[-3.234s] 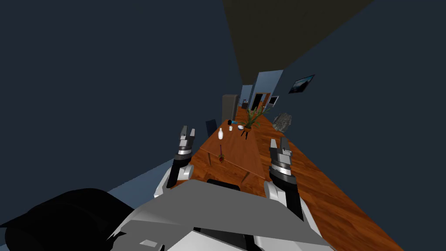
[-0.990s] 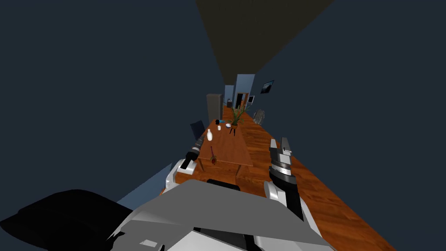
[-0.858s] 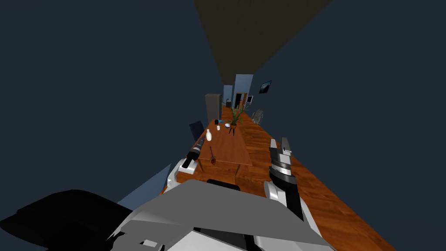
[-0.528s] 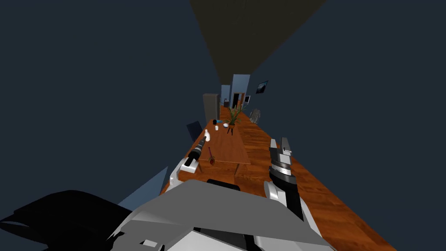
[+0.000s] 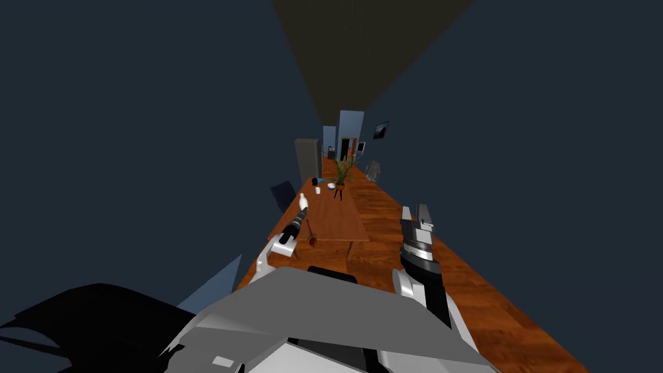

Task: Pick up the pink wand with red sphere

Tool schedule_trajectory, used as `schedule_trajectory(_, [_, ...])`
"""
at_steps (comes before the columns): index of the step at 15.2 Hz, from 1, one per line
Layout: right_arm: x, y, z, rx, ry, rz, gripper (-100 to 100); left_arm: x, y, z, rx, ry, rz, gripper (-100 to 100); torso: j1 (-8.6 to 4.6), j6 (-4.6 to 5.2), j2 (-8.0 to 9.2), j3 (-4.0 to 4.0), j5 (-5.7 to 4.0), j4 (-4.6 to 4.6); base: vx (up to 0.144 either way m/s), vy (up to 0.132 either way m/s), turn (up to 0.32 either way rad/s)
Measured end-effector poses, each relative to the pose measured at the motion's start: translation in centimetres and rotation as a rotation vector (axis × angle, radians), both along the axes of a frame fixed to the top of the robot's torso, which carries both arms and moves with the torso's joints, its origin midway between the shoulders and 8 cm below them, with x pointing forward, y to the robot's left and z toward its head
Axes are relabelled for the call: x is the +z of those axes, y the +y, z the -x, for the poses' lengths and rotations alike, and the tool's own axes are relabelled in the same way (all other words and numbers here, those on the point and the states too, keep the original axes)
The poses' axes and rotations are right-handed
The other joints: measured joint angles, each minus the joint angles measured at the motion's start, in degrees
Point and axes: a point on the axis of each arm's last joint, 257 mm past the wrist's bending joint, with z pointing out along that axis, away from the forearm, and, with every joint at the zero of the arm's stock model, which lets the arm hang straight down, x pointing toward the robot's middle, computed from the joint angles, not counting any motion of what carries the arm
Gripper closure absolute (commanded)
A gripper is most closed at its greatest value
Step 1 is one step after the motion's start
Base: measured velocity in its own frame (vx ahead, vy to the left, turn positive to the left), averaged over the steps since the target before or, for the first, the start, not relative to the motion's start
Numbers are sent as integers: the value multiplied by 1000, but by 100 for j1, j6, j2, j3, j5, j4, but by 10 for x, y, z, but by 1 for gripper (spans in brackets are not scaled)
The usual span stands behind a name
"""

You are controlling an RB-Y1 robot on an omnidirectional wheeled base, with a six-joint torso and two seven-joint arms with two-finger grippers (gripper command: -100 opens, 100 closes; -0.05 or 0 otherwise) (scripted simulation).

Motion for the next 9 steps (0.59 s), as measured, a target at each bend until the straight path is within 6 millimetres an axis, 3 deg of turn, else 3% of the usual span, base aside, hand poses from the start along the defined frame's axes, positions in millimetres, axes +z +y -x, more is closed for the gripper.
schedule_trajectory(9, [0,0,0,0,0,0,0,-62,6,8,33,206,-48,-100,0,-1,0,0,0,0,2,8,-125])
